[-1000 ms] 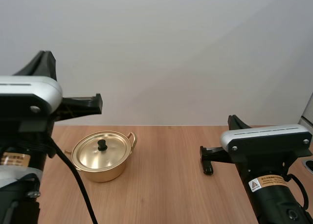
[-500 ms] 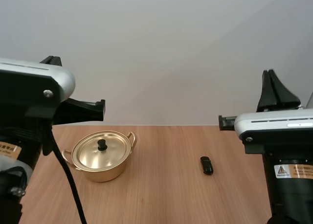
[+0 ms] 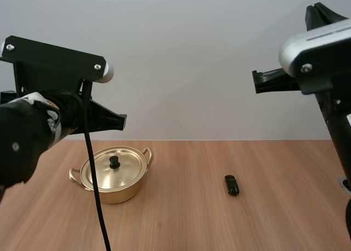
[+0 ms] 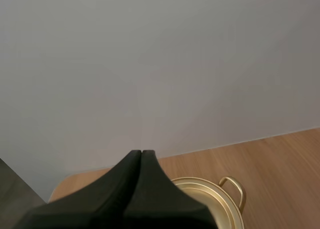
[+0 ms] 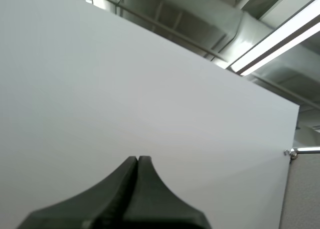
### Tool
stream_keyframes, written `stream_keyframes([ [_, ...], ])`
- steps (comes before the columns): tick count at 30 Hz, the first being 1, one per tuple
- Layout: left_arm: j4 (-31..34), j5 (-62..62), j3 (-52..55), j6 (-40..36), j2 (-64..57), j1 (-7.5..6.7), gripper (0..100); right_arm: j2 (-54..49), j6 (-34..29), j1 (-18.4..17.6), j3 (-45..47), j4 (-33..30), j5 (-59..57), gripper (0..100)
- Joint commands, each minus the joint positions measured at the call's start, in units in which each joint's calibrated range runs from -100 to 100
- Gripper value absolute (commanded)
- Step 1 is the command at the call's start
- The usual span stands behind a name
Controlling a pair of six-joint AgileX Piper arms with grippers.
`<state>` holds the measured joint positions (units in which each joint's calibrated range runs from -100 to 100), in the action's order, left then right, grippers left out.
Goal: Open the pot, put the car inside, and close it
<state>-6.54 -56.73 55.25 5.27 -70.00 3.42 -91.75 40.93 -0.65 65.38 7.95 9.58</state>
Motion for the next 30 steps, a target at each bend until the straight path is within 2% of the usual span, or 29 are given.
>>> stream_keyframes([
  [1,0.6,-3.7,-2.1,2.1,12.1,0.03,0,2.9,0.0,0.0,-1.1,0.0,-74.6,0],
  [6,1.0,-10.2,-7.4,3.5,24.5,0.03,0,5.3,0.1,0.0,-1.1,0.3,-82.0,0],
  [9,1.4,-10.0,-9.4,3.5,30.0,0.03,0,5.5,0.1,0.0,-1.1,0.3,-82.8,0],
  [18,3.6,-10.8,-12.3,3.6,38.6,0.03,1,5.5,-0.4,0.0,-1.1,1.2,-83.1,0],
  [20,3.5,-12.0,-12.6,4.0,39.5,0.03,10,5.5,-0.4,0.0,-1.1,2.1,-83.6,0],
  [21,3.4,-13.2,-12.9,4.1,40.1,0.03,18,5.5,-0.4,0.0,-1.1,2.5,-84.2,0],
  [26,3.4,-21.8,-14.5,4.2,43.9,0.03,73,5.5,-0.4,0.0,-1.1,2.9,-84.8,0],
  [28,3.4,-23.2,-14.5,4.1,45.5,0.03,85,5.5,-0.4,0.0,-1.1,2.9,-84.8,0],
  [30,3.4,-23.6,-14.5,4.1,46.6,0.03,86,5.5,-0.4,0.0,-1.1,2.9,-85.4,0],
])
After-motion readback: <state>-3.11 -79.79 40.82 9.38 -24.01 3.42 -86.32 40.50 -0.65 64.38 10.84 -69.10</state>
